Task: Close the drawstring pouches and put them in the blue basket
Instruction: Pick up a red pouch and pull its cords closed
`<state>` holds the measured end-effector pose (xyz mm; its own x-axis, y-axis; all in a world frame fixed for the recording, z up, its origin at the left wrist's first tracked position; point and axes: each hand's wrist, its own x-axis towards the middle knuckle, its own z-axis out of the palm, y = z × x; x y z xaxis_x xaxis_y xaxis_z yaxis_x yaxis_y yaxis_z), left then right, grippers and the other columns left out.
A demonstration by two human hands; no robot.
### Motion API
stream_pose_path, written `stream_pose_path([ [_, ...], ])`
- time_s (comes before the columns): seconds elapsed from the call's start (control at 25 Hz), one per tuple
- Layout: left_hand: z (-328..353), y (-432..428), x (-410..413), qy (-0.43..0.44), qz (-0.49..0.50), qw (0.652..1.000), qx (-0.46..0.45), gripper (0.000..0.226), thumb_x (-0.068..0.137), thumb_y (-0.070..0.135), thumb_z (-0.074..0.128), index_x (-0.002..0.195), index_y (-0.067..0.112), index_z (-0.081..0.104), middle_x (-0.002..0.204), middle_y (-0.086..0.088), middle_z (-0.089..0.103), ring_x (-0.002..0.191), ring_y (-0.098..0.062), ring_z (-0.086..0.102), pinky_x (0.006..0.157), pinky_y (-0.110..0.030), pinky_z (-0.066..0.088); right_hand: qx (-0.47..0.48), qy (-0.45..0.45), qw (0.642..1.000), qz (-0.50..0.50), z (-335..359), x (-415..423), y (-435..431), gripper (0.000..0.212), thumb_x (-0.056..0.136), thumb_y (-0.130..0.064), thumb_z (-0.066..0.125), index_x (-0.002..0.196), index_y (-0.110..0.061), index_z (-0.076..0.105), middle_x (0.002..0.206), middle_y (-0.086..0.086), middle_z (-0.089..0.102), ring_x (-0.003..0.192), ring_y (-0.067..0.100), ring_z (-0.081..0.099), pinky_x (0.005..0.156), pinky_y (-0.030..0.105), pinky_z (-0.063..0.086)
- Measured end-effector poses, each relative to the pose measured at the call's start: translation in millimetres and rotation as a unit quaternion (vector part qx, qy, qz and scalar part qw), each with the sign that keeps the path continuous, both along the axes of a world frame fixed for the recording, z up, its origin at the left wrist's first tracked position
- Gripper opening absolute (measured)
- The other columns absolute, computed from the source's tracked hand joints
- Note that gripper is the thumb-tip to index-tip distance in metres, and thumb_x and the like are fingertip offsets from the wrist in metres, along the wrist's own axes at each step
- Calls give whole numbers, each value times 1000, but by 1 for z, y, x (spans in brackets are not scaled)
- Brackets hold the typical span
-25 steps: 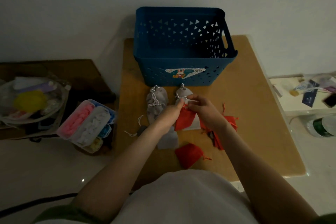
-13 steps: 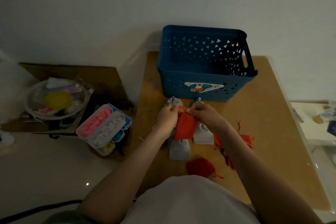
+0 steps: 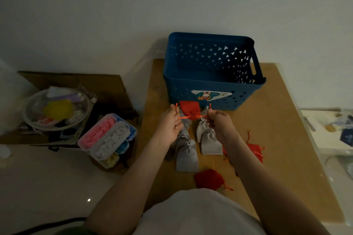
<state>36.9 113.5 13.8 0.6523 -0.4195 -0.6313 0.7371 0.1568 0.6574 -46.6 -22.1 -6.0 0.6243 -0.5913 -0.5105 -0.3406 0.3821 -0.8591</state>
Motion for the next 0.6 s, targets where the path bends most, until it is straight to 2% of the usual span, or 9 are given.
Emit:
stream_pose_path([
  [0.12,7,3,2,-48,-46,996,59,31,102,32,36,91,10,57,49,6,35,43,-5,28,41,-17,25,-113,-46,984,131,13,-6,-5,18,97,-9,51,80,-10,57,71,3,54,60,8,49,60,19,41],
  [0.24,15,-2,4,-82,-107,990,46,27,102,18,38,119,4,53,62,1,37,53,-7,32,53,-20,31,-177,-87,953,232,30,0,-4,16,95,-4,52,86,-13,62,77,-3,58,66,0,53,66,13,42],
  [0.28,18,-4,3,-98,-134,985,40,25,102,14,39,121,4,51,64,1,37,55,-7,33,54,-20,32,-205,-96,940,253,34,3,-2,18,95,-3,53,87,-15,63,79,-5,59,71,0,54,70,14,43],
  [0.32,20,-6,1,-114,-167,979,36,20,101,14,41,115,7,53,65,1,36,55,-7,33,54,-20,31,-235,-108,927,271,36,6,0,20,94,-2,53,88,-17,64,81,-5,61,76,4,57,74,17,44],
  [0.36,23,-7,0,-128,-204,970,34,15,100,19,42,103,10,54,65,2,35,55,-6,32,54,-19,30,-260,-124,914,284,37,8,3,20,94,-1,53,87,-17,64,83,-3,62,80,8,58,77,21,44],
  [0.44,27,-5,-2,-155,-266,950,51,29,96,42,43,87,15,50,65,4,33,55,-6,29,53,-19,28,-285,-148,897,303,42,10,8,18,95,-5,53,85,-15,64,81,3,65,80,14,60,77,26,47],
  [0.52,34,-1,-3,-188,-309,930,67,50,83,61,47,97,13,50,71,3,37,58,-6,35,55,-18,32,-308,-163,885,310,46,10,11,17,96,-6,52,85,-14,63,81,4,64,77,11,60,73,25,47],
  [0.56,36,0,-4,-203,-327,919,81,59,80,62,49,110,12,50,78,-1,44,63,-8,46,60,-17,40,-316,-171,879,313,46,10,12,19,95,-3,52,87,-17,62,82,1,64,76,8,60,71,23,48],
  [0.6,38,0,-5,-219,-337,910,106,62,83,60,49,122,13,47,92,-9,53,77,-14,57,69,-19,47,-323,-173,875,318,48,10,14,23,93,0,53,91,-21,61,85,-1,64,77,7,62,70,23,49],
])
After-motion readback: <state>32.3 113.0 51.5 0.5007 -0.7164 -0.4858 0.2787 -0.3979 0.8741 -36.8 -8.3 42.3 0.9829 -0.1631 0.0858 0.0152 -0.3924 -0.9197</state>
